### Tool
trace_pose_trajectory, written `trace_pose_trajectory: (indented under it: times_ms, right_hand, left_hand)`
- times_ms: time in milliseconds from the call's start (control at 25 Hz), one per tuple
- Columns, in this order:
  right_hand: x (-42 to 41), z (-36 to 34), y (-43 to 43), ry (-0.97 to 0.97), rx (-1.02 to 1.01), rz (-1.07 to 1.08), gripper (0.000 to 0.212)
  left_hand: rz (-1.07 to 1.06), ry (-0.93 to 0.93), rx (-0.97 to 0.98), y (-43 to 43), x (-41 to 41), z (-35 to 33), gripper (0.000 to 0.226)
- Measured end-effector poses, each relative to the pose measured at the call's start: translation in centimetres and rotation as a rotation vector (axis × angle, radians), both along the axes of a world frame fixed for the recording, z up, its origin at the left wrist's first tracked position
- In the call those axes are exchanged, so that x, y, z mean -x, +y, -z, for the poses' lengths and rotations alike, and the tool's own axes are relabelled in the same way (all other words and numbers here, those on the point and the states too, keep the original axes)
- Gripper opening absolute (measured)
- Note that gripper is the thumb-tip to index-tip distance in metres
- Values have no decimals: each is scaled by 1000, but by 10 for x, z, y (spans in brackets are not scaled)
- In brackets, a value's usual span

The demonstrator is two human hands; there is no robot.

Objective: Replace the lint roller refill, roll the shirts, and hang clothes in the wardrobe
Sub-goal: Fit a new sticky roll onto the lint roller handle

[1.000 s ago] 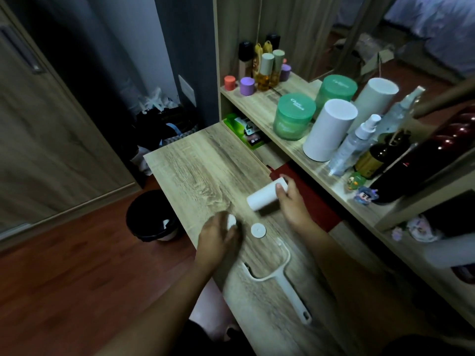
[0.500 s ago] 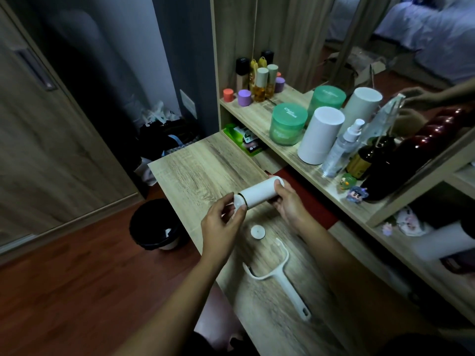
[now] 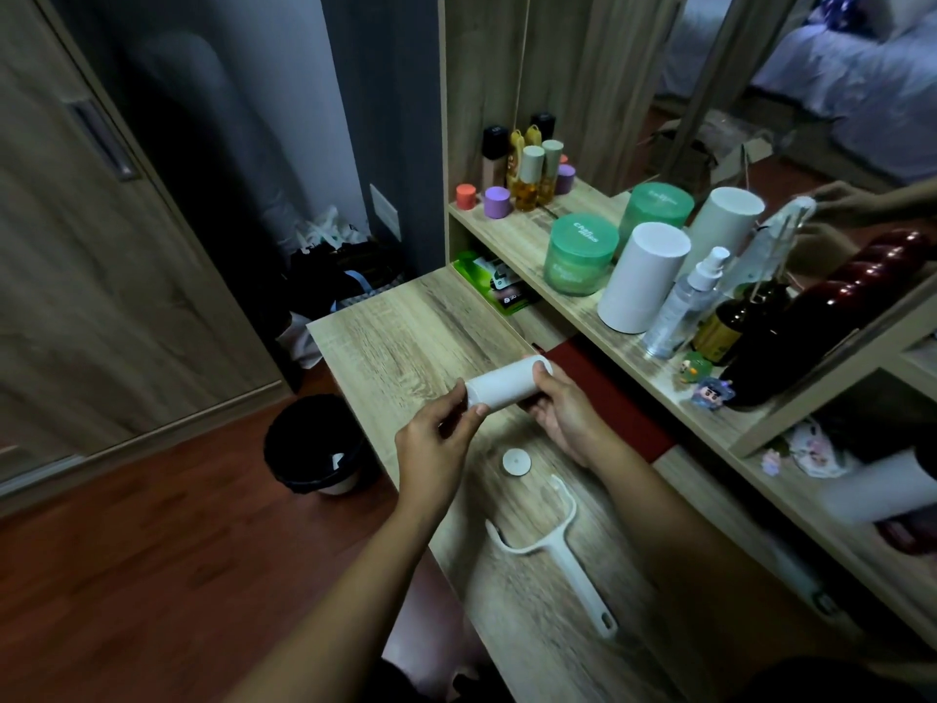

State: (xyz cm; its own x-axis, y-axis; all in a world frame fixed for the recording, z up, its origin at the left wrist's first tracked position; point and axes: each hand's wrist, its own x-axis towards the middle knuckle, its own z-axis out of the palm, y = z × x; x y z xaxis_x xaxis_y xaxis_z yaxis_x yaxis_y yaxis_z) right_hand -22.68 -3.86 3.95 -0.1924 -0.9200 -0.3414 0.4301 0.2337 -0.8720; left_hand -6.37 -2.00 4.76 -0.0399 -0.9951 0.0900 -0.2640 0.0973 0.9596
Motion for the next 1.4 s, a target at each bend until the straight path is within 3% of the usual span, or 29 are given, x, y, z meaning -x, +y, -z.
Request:
trace_pose_trajectory:
  times_ms: [240,360,440,480,560,600,680,800,880,920,1040,1120,1200,1400]
  right_hand:
    - [-7,-5,1,-52,5,-52,35]
    - [-6,2,-1,83,11,-82,45]
    - [1,17,4,379,-12,-132,46]
    - [7,30,8,666,-39,-217,48]
    - [15,62,15,1252,-103,-542,54]
    - [13,76,18,1437,-132,-703,54]
    - [2,94,24,1654,-129,-844,49]
    - [-8,101,23,1814,-97,-804,46]
    - [-9,97,22,1730,-119,-726,45]
    - [-10,90,21,1582,-132,-621,45]
    - [-12,53,21,831,-32,-210,47]
    - [-13,24,20,504,50,-106,45]
    - [-12,4,22,412,120,-117,42]
    - [-10,-8,29,410,182,-177,43]
  left_hand:
    - [5,-74,85,0,-7,-6,44]
    - [-68,-78,154,4,-10,-10,43]
    - [-129,-74,181,6,-11,-14,41]
    - [-152,-68,184,7,-12,-17,41]
    - [-175,-58,191,8,-15,-21,42]
    - [-181,-58,200,8,-17,-23,41]
    - [-194,-68,221,8,-20,-27,41]
    - [-211,-82,242,8,-23,-31,40]
    - [-206,-87,238,7,-25,-32,40]
    - [-207,-83,224,6,-27,-32,40]
    - [-276,-8,82,-2,-36,-35,36]
    - [-286,56,-27,-10,-44,-31,29]
    - [-255,135,-121,-17,-50,-23,24]
    - [-193,223,-200,-21,-48,-12,21]
